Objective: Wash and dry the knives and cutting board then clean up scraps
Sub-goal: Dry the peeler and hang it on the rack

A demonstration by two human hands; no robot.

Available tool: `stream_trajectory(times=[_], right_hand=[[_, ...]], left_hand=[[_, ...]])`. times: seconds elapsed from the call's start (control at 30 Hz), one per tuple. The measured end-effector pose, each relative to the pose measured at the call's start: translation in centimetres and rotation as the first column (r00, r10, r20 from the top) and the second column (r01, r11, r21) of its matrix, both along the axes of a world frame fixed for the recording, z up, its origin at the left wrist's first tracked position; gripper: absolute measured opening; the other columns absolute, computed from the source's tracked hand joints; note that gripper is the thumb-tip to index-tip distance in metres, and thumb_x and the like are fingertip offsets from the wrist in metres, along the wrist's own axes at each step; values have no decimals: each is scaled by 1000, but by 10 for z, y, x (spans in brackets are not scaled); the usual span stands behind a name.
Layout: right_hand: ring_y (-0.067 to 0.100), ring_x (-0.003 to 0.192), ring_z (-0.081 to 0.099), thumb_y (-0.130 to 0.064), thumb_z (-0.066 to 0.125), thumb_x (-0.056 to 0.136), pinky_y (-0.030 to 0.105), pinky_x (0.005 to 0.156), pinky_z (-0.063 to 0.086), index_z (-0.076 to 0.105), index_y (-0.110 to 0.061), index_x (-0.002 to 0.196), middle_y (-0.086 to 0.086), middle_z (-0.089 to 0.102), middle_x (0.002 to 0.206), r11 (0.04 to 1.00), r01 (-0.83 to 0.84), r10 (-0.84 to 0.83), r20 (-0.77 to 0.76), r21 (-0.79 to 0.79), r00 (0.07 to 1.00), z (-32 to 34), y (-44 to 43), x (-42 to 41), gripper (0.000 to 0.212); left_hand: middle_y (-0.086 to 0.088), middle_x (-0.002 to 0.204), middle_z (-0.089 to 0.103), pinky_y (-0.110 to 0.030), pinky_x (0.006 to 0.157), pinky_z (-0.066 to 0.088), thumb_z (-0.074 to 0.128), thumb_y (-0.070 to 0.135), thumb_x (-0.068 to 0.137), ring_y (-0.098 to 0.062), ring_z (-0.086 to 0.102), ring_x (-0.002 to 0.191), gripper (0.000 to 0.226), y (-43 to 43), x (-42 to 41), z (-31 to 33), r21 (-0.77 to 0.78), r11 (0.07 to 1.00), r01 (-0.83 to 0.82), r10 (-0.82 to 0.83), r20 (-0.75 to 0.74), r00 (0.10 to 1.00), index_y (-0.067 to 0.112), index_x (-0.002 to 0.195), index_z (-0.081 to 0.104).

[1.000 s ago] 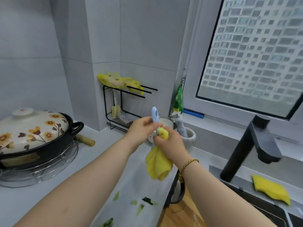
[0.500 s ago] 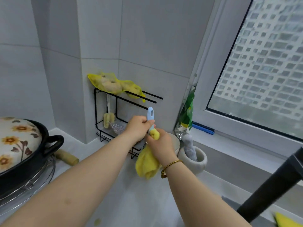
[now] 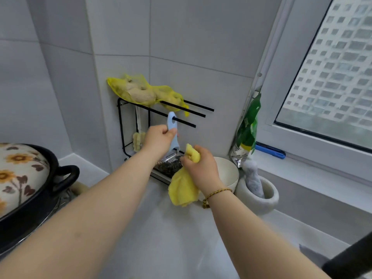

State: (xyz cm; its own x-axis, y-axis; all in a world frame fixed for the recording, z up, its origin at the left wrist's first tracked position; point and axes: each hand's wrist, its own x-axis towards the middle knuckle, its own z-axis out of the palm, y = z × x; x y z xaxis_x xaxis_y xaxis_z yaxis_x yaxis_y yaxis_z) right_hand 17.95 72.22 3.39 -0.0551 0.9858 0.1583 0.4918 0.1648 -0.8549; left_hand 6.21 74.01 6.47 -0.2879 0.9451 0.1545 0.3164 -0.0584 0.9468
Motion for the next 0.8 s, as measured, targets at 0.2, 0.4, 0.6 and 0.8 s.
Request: stream_trajectory(times=[0.2,0.4,0.6,0.8], right_hand=[[11,88,48,-12,61,84,12,65,31,54,-10,118,-4,52,95,999,38,-38,-68,5,997,-16,-4,11,34],[10,88,49,-9,60,83,18,75,37,57,-10,114,-8,53,87,997,76,-74,-109,16,991,-11,-18,20,31],[3,72,49,-8,60,84,6,60,38,61,-15,100,-11,54,78,988,100,-86,-113,120,990,16,-69,56,17],[-2,66,48,-14,63,83,15,63,40,57,-22,87,-15,52,70,998,48,-51,-75,-30,996,15,-148,102,10]], left_hand=[[-10,88,58,-29,65,38,48,19,94,-23,49,76,29,14,-28,-3,0,996,-91,91,-51,995,12,67,54],[-5,82,57,-18,54,33,51,23,94,-17,45,77,21,-1,-24,-2,9,990,-141,141,-114,983,7,94,64],[-7,130,54,-29,93,38,55,29,91,-25,49,121,41,-59,-17,-13,-107,973,-202,170,-253,952,4,123,55],[-3,83,59,-21,59,44,51,19,93,-11,54,66,17,-158,49,-43,-429,843,324,-352,14,936,15,77,57]])
